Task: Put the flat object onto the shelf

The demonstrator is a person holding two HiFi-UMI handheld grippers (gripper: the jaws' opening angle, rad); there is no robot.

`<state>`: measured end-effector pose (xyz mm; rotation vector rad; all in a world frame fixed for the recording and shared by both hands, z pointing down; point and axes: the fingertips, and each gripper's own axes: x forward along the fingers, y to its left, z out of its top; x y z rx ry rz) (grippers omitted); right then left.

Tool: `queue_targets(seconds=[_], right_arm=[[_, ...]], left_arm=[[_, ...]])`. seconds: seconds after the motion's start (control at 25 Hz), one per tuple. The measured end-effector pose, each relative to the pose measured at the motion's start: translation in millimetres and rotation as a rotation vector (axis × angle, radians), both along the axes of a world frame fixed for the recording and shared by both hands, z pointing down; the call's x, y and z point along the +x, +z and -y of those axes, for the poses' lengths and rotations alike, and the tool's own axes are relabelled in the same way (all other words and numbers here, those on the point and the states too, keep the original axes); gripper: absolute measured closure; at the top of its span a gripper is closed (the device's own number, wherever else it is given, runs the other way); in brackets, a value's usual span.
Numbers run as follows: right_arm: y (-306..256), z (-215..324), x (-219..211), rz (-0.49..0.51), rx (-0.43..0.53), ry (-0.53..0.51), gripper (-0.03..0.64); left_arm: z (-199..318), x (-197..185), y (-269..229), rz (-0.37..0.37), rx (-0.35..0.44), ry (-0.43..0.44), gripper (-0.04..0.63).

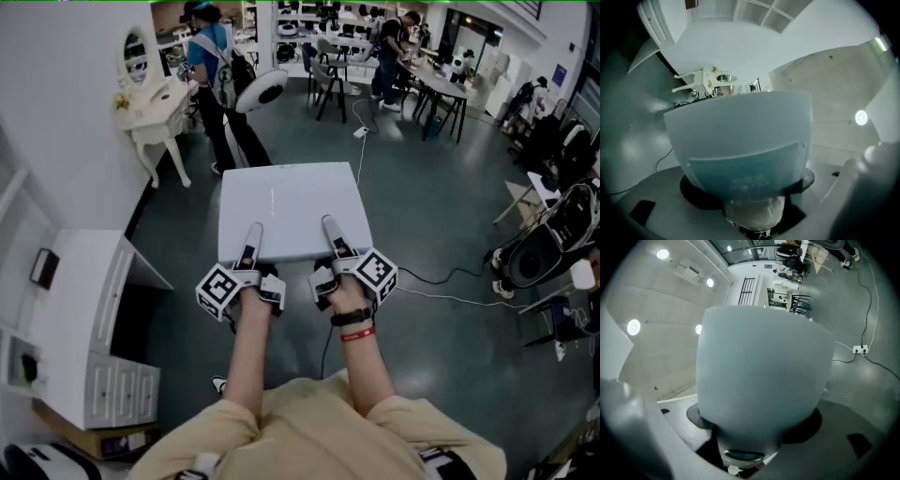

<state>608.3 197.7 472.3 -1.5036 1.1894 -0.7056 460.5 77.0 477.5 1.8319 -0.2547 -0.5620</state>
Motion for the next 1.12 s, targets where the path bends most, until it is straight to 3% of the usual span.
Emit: queue_targets(seconds=[0.28, 0.6, 1.12], right_arm=[[-11.7, 24.2, -23.9, -0.024, -0.013, -0.052, 0.247], [-3.8, 85.7, -84.7, -0.002, -0.040, -0.237, 0.242], [9.6, 201.8, -229.3, -0.017, -0.070, -0.590, 0.233]], left_arm=[[16.7, -27.0, -1.5, -0.040, -0.044, -0.057, 0.233], [49.5, -105.7, 3.6, -0.011, -0.060, -0.240, 0.233], [109.3, -264.9, 18.2, -0.026, -0.104, -0.565, 0.234]])
